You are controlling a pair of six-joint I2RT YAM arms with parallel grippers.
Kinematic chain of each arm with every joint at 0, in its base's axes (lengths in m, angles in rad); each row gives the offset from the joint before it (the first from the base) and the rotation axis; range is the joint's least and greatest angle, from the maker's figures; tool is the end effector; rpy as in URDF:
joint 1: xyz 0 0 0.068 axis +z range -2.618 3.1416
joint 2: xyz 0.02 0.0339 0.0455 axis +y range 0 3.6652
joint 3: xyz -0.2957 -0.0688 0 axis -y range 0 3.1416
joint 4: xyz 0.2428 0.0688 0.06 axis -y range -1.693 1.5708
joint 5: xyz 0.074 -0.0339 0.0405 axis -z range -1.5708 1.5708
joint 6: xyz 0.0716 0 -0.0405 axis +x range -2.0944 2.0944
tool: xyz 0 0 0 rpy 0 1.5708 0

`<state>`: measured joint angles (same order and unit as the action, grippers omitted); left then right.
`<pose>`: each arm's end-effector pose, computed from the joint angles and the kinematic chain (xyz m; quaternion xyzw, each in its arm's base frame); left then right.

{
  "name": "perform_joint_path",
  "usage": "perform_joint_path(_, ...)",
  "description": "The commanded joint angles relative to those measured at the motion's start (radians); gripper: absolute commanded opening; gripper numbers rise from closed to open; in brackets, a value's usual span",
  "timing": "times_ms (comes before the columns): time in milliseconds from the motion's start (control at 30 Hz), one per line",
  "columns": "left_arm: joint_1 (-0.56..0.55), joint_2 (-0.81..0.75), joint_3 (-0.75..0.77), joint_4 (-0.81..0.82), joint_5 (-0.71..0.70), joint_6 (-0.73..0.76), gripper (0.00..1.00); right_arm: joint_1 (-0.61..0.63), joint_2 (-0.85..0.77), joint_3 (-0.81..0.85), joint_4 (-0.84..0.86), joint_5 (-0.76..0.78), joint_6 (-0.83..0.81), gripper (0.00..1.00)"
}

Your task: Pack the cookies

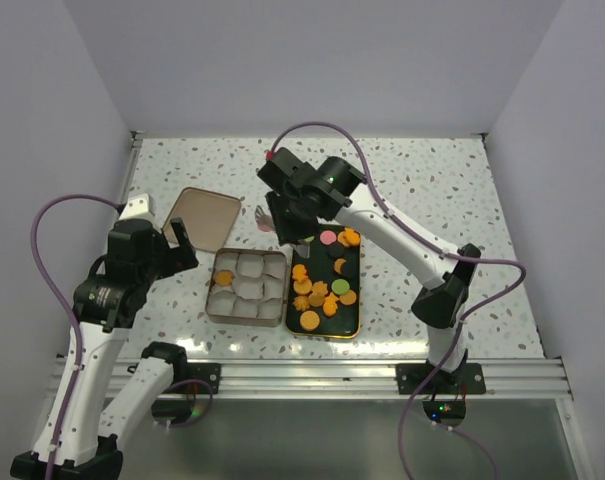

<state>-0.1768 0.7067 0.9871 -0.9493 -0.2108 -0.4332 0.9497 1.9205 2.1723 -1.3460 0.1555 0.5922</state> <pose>0.1255 -0.0072 0.3410 -0.1599 0.8818 -0.0398 0.4418 0.2464 0.3253 0.3813 -0.1542 0.9566 0.1099 0.2214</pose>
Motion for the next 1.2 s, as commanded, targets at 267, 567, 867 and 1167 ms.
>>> perform_joint_path(267,-0.013,-0.009,-0.004,0.044,0.014,0.019,1.0,0.061,0.012,-0.045,0.293,-0.33,0.081,0.38)
perform_joint_path(567,-0.013,-0.019,-0.007,0.043,0.011,0.019,1.0,0.072,0.089,-0.037,0.37,-0.36,0.09,0.38)
perform_joint_path(867,-0.013,-0.03,-0.007,0.044,0.001,0.016,1.0,0.072,0.115,-0.069,0.355,-0.301,0.07,0.38)
perform_joint_path(1167,-0.013,-0.029,-0.01,0.044,-0.009,0.011,1.0,0.069,0.12,-0.106,0.347,-0.232,0.031,0.42)
